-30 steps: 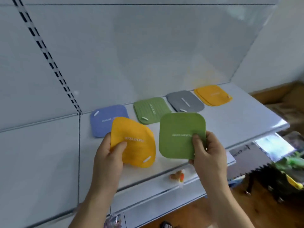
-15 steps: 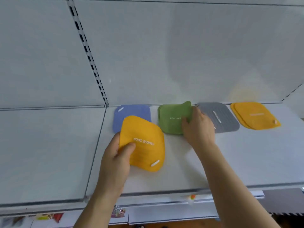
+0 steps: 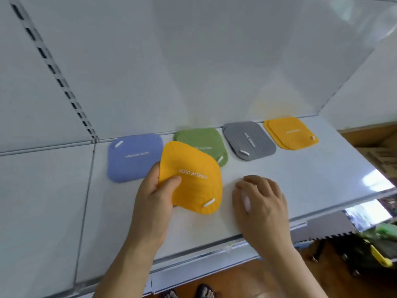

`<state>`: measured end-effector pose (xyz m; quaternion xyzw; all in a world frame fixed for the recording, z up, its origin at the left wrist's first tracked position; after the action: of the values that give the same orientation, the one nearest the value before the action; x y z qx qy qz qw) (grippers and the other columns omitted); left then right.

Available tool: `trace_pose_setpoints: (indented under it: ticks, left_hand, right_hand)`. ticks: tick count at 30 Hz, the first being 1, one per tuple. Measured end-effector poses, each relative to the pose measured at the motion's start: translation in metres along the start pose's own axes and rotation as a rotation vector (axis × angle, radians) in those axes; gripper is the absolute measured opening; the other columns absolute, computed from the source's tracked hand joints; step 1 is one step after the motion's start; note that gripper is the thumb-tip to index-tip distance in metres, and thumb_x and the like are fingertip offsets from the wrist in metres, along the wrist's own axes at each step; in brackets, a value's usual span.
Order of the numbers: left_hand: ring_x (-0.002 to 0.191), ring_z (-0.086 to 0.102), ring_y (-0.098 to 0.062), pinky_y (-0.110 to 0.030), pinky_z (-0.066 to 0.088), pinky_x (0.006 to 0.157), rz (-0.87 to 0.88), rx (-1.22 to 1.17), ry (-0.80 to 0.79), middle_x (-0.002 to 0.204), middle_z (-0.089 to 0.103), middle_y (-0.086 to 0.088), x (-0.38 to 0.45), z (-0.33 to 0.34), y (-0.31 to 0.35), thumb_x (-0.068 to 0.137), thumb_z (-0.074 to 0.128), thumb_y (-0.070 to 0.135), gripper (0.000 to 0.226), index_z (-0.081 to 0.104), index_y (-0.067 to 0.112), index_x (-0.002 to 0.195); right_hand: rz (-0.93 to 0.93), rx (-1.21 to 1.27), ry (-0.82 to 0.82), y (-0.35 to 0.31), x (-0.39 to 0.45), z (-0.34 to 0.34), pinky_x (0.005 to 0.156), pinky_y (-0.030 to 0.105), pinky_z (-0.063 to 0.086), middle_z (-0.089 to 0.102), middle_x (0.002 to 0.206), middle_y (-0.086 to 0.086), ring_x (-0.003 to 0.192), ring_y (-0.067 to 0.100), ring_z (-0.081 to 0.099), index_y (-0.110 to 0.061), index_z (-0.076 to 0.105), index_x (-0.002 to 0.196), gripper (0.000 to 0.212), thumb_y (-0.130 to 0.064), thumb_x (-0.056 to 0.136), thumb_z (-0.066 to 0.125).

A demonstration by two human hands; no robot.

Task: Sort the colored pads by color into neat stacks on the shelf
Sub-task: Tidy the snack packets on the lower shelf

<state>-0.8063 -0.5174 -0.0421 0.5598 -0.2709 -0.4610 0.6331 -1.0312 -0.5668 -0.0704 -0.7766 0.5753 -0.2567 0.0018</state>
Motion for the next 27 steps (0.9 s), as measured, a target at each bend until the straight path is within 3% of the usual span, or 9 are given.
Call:
trace_pose_setpoints:
  ticks: [5,13,19,24,27]
  left_hand:
    - [0.114,0.071,-0.022,-0.060,0.053,0.104,-0.042,0.006,-0.122,0.116,0.079,0.005,0.002,0.059,-0.010,0.099,0.058,0.003,0.044,0.077,0.041,0.112]
    - [0.110,0.074,-0.027,-0.042,0.059,0.086,-0.086,-0.006,-0.223,0.112,0.080,-0.002,0.017,0.164,-0.016,0.101,0.055,0.003,0.035,0.077,0.029,0.111]
    - [0.104,0.075,-0.021,-0.037,0.062,0.074,-0.109,-0.049,-0.177,0.114,0.079,0.000,0.045,0.251,-0.031,0.102,0.053,0.005,0.032,0.072,0.025,0.119]
    - [0.109,0.074,-0.025,-0.046,0.063,0.083,-0.115,-0.056,-0.071,0.121,0.077,-0.003,0.079,0.311,-0.045,0.102,0.053,0.004,0.036,0.069,0.025,0.126]
    - [0.112,0.072,-0.030,-0.052,0.060,0.093,-0.077,0.099,0.039,0.117,0.077,-0.003,0.104,0.325,-0.054,0.098,0.059,0.010,0.028,0.070,0.026,0.117]
  right_hand:
    - [0.029,0.013,-0.038,0.029,-0.042,-0.020,0.112,0.058,0.039,0.061,0.145,0.007,0.140,0.037,0.051,-0.021,0.072,0.126,0.035,-0.041,0.102,0.056]
    - [0.047,0.032,-0.043,0.084,-0.037,-0.033,0.119,0.057,0.033,0.057,0.150,-0.004,0.148,0.029,0.044,-0.030,0.067,0.135,0.037,-0.046,0.105,0.052]
    - [-0.003,0.039,-0.074,0.170,0.003,-0.046,0.117,0.057,0.035,0.060,0.147,-0.002,0.142,0.029,0.049,-0.030,0.070,0.123,0.031,-0.046,0.102,0.055]
    - [-0.164,0.146,-0.089,0.242,0.045,-0.055,0.106,0.046,0.046,0.064,0.138,-0.003,0.130,0.026,0.056,-0.025,0.072,0.113,0.022,-0.037,0.100,0.059]
    - [-0.224,0.220,-0.089,0.261,0.059,-0.055,0.099,0.045,0.050,0.066,0.134,-0.005,0.124,0.024,0.059,-0.024,0.075,0.109,0.018,-0.032,0.098,0.062]
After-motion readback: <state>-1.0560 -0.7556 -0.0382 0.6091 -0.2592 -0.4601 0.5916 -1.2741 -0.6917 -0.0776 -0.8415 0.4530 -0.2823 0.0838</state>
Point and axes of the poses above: each hand's wrist, its own x-axis towards the middle knuckle, its own z-axis out of the palm, y = z × x, the point moved 4 cm from there along x, towards the middle knuckle
